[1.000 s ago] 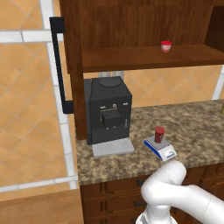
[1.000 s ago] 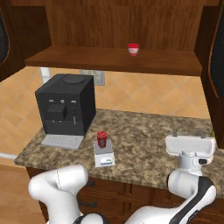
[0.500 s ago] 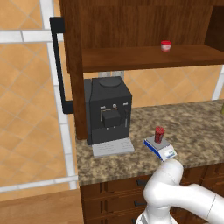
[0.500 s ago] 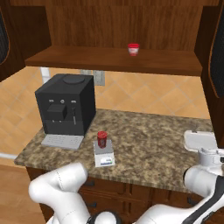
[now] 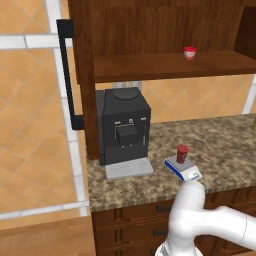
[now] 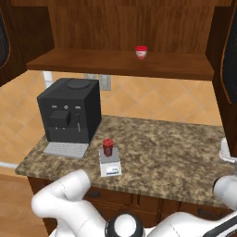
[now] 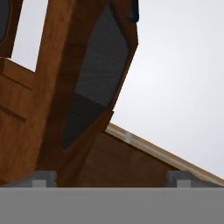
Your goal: Pick the yogurt and place it on the digital scale for weighing, and close the cabinet.
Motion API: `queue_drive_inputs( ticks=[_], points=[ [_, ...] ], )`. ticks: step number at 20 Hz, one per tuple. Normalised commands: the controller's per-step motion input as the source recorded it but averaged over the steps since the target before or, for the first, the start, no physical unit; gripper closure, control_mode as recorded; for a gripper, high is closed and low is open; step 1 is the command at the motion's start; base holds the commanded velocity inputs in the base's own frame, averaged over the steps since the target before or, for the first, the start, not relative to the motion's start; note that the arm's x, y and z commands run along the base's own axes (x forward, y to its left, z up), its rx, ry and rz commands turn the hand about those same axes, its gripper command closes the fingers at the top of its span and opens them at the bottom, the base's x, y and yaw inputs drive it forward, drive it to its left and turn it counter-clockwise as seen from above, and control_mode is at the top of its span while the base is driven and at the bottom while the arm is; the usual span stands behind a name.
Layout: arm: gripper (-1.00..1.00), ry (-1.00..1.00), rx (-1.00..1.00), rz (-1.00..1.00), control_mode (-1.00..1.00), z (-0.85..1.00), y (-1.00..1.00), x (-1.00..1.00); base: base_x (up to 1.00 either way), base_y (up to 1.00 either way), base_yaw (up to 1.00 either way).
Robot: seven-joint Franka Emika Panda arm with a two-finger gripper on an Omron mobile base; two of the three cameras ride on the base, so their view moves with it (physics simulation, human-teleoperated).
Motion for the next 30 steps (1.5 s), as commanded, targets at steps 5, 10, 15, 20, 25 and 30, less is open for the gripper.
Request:
queue_drive_inputs(
  ticks=[5,10,15,20,25,30],
  points=[
    [-1.0,0.0,-0.03,-0.01,-1.0,0.51,0.06,-0.09,0.0,0.0,0.0],
    [-1.0,-0.09,-0.17,0.0,-1.0,0.67,0.66,-0.35,0.0,0.0,0.0],
    [-1.0,-0.43,-0.32,0.01,-1.0,0.57,1.0,-0.66,0.0,0.0,0.0],
    [-1.0,-0.49,-0.3,0.0,-1.0,0.75,1.0,-0.62,0.0,0.0,0.0],
    [-1.0,-0.23,-0.3,-0.02,-1.0,0.82,1.0,-0.33,0.0,0.0,0.0],
    [-1.0,0.14,-0.28,-0.18,-1.0,0.47,1.0,0.15,0.0,0.0,0.0]
  ],
)
